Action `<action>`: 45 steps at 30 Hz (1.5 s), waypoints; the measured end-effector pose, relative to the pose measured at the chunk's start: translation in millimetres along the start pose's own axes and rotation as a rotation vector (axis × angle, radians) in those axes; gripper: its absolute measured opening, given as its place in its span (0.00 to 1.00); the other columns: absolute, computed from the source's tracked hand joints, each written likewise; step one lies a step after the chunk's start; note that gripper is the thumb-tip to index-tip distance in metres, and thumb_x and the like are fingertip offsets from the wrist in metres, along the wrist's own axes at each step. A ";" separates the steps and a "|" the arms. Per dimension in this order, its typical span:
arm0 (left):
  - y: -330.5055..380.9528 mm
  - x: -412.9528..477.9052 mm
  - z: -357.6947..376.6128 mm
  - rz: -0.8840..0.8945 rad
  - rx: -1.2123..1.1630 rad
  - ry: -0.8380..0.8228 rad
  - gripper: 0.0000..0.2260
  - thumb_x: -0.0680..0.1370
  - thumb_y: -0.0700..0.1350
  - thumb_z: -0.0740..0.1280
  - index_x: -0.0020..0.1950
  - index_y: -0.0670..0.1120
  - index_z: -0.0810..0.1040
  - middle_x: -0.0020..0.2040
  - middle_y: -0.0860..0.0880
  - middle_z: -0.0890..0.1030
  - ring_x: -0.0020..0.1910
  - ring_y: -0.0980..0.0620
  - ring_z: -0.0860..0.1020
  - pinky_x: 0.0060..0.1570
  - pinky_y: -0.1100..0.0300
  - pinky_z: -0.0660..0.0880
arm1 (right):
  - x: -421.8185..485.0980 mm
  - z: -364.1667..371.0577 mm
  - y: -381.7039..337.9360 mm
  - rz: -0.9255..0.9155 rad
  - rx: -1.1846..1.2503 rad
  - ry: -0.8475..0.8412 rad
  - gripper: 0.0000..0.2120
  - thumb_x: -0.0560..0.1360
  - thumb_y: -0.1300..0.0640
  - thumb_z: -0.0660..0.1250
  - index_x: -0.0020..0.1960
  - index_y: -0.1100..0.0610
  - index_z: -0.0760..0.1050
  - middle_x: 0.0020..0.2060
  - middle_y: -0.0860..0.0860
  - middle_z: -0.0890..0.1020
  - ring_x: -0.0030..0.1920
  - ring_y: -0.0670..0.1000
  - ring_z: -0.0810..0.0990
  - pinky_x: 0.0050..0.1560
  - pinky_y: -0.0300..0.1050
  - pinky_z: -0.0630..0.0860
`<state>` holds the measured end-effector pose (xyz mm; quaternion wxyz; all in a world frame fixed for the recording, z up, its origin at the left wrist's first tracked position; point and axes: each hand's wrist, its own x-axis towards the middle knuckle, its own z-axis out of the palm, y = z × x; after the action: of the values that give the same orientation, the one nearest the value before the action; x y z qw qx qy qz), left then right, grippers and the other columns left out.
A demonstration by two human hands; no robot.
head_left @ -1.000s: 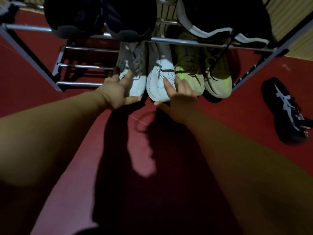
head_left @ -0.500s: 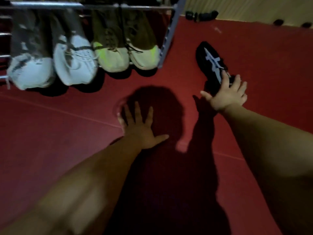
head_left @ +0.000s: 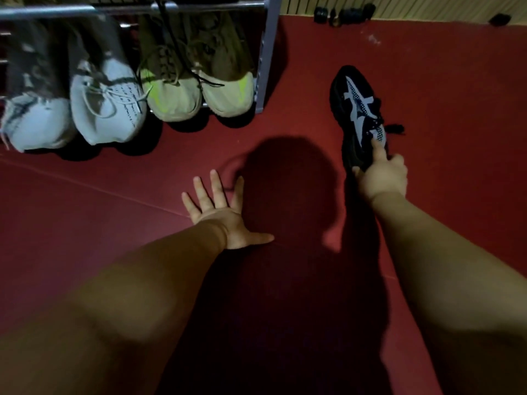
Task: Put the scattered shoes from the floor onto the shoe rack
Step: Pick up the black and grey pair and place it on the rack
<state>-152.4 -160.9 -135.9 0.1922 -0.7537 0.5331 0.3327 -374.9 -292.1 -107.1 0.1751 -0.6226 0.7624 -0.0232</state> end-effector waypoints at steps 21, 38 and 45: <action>-174.6 -82.5 66.1 0.154 0.095 0.143 0.42 0.73 0.71 0.54 0.76 0.56 0.35 0.75 0.46 0.31 0.74 0.45 0.32 0.72 0.46 0.35 | -219.7 53.2 -58.0 -0.617 -0.390 -0.137 0.28 0.74 0.43 0.66 0.71 0.48 0.64 0.57 0.57 0.71 0.53 0.58 0.74 0.53 0.48 0.71; -370.1 -217.2 124.6 -0.343 -0.083 0.135 0.46 0.70 0.74 0.55 0.76 0.54 0.35 0.77 0.47 0.36 0.74 0.44 0.32 0.69 0.40 0.30 | -291.6 120.5 -199.0 -1.050 -0.402 -0.317 0.42 0.69 0.53 0.68 0.76 0.49 0.50 0.69 0.58 0.67 0.65 0.61 0.69 0.66 0.55 0.66; -431.8 -284.5 185.4 -0.553 -0.197 0.093 0.57 0.61 0.75 0.65 0.75 0.56 0.33 0.78 0.44 0.43 0.76 0.42 0.40 0.69 0.39 0.33 | -306.9 145.4 -257.9 -1.027 -0.323 -0.365 0.48 0.68 0.50 0.73 0.77 0.47 0.45 0.67 0.61 0.67 0.65 0.63 0.67 0.65 0.56 0.65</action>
<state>135.1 305.2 -93.6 0.1771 -0.8998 0.2810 0.2830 -38.9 -29.4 -104.9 0.1730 -0.9262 0.3131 0.1196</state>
